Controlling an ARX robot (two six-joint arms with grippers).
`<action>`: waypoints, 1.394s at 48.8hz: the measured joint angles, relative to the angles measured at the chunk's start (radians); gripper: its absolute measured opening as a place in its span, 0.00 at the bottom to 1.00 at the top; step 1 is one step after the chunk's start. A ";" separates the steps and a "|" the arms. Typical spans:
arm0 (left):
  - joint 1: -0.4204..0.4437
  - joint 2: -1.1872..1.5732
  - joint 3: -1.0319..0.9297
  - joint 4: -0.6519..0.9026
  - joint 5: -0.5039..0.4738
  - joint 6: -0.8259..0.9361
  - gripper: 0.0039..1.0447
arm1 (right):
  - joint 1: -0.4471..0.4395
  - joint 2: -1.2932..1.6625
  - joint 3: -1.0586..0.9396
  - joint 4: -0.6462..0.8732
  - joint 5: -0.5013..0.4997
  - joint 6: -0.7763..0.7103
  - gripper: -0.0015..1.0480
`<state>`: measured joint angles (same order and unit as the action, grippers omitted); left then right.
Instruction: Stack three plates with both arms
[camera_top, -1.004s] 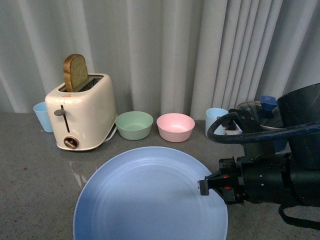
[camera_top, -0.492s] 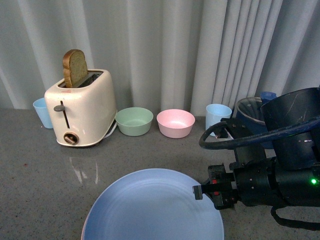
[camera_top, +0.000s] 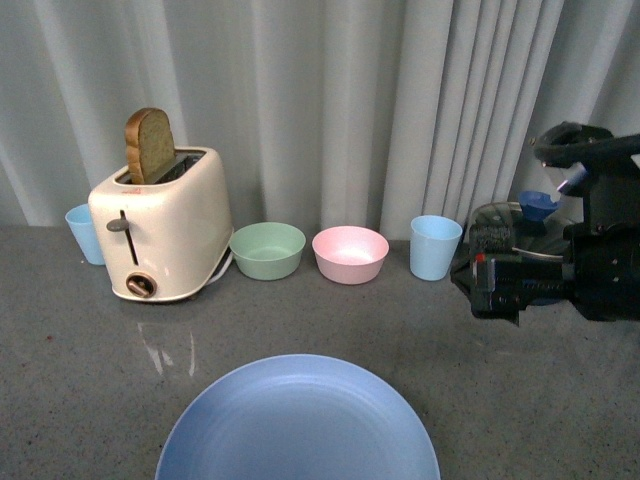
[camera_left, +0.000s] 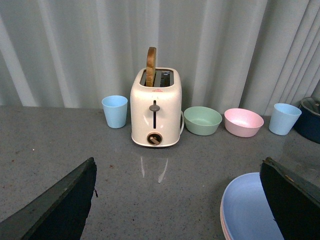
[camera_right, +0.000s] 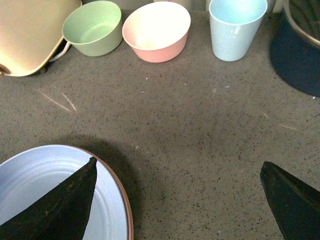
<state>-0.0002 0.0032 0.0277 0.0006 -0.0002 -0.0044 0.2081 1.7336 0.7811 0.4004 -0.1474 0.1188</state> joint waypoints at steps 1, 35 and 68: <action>0.000 0.000 0.000 0.000 0.000 0.000 0.94 | 0.001 0.001 -0.001 0.000 0.000 0.000 0.92; 0.000 -0.001 0.000 0.000 0.000 0.000 0.94 | -0.116 -0.440 -0.611 0.707 0.242 -0.119 0.03; 0.000 -0.001 0.000 0.000 0.000 0.000 0.94 | -0.206 -1.030 -0.771 0.279 0.149 -0.119 0.03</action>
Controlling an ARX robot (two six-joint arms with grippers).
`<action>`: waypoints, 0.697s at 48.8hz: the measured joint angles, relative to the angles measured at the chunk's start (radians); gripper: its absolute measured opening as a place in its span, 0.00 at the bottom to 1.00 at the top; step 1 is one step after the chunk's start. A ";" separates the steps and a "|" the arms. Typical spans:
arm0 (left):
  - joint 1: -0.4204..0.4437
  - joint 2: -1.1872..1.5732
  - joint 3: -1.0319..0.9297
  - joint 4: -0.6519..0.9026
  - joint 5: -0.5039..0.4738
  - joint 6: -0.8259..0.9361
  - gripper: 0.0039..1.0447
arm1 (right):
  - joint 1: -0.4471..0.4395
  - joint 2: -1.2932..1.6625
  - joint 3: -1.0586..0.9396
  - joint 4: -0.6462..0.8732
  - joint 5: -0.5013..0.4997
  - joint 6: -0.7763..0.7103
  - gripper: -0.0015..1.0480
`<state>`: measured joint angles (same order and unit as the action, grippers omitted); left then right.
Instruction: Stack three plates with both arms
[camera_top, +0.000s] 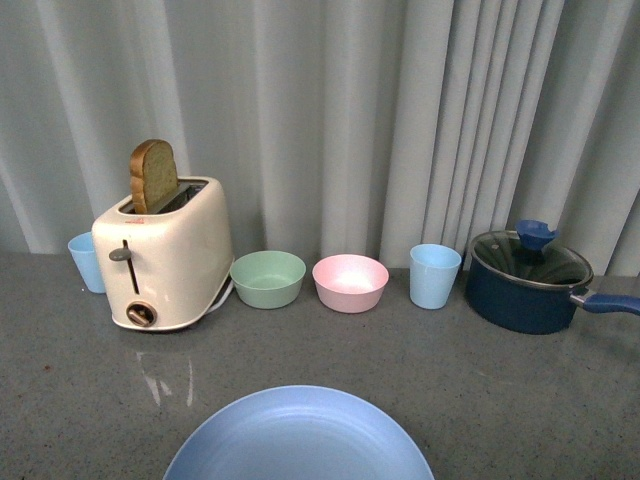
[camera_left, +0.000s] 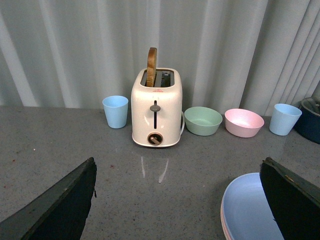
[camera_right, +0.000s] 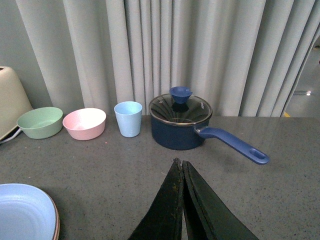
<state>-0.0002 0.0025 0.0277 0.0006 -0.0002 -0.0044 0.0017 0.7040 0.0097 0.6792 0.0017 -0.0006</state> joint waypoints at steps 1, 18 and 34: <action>0.000 0.000 0.000 0.000 0.000 0.000 0.94 | 0.000 -0.021 0.000 -0.019 0.000 0.000 0.03; 0.000 0.000 0.000 0.000 0.000 0.000 0.94 | 0.000 -0.243 -0.004 -0.221 0.000 0.000 0.03; 0.000 0.000 0.000 0.000 0.000 0.000 0.94 | 0.000 -0.414 -0.004 -0.386 0.000 0.000 0.03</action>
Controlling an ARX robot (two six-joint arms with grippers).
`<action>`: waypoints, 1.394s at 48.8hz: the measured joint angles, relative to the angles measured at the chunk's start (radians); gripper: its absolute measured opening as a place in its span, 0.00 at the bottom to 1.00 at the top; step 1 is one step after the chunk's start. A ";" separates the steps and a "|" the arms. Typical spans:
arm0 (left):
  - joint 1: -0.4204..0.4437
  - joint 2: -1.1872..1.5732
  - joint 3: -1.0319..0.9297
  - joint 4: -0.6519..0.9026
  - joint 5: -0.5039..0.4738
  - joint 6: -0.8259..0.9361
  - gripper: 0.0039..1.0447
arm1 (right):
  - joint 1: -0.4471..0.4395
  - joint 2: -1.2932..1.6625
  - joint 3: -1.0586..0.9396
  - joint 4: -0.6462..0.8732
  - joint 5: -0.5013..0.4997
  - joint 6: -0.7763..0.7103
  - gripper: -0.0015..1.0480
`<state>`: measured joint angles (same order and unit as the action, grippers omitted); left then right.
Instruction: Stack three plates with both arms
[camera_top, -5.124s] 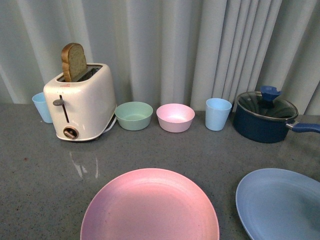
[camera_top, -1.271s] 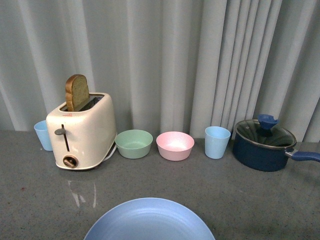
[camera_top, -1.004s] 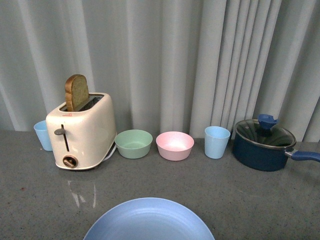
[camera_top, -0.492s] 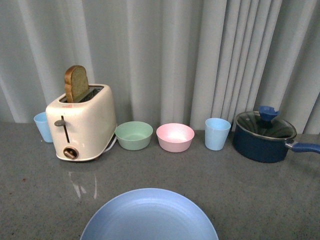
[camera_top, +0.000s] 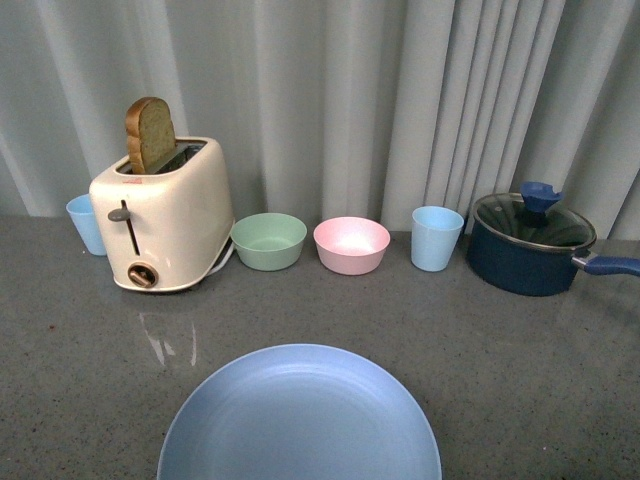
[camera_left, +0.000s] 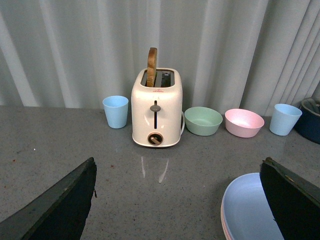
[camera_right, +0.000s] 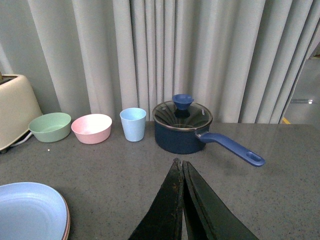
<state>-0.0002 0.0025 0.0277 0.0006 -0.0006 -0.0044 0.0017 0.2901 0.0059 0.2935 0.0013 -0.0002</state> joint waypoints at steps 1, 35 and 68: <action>0.000 0.000 0.000 0.000 0.000 0.000 0.94 | 0.000 -0.007 0.000 -0.007 0.000 0.000 0.03; 0.000 -0.001 0.000 0.000 0.000 0.000 0.94 | 0.000 -0.286 0.000 -0.292 -0.002 0.000 0.03; 0.000 -0.001 0.000 0.000 0.000 0.000 0.94 | 0.000 -0.286 0.000 -0.292 -0.002 0.000 0.93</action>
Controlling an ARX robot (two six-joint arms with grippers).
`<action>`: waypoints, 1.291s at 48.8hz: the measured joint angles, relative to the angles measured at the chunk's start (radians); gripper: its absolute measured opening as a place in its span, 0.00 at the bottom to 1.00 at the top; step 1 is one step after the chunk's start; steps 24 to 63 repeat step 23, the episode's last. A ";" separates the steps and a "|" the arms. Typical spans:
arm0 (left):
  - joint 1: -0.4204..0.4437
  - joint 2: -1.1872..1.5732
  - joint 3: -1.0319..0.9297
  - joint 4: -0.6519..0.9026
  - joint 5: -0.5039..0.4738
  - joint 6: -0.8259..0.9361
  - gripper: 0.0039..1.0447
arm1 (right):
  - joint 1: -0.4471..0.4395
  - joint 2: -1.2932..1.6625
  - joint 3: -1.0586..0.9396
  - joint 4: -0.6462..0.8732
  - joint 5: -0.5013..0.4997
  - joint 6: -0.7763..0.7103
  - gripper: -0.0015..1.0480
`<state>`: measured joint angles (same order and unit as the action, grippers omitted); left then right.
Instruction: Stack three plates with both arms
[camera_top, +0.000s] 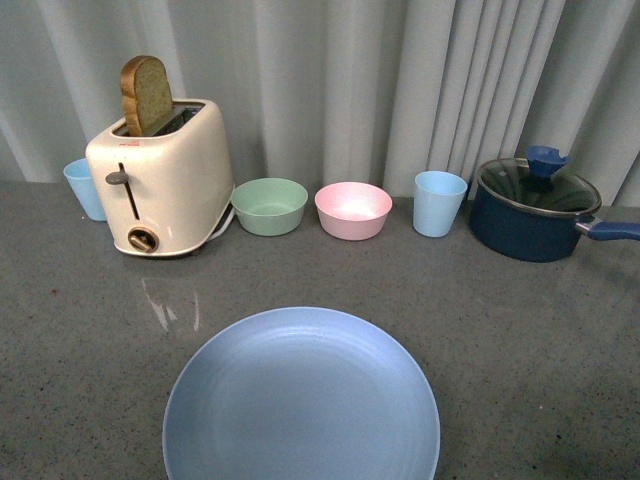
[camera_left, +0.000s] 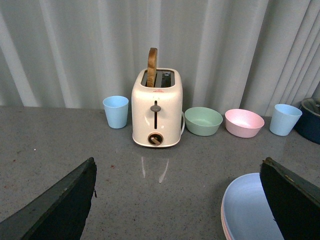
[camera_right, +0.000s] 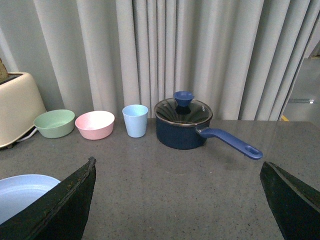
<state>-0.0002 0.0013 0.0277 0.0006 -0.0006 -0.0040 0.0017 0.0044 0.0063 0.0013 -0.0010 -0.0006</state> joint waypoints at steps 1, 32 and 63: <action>0.000 0.000 0.000 0.000 0.000 0.000 0.94 | 0.000 0.000 0.000 0.000 0.000 0.000 0.93; 0.000 0.000 0.000 0.000 0.000 0.000 0.94 | 0.000 0.000 0.000 0.000 0.000 0.000 0.93; 0.000 0.000 0.000 0.000 0.000 0.000 0.94 | 0.000 0.000 0.000 0.000 0.000 0.000 0.93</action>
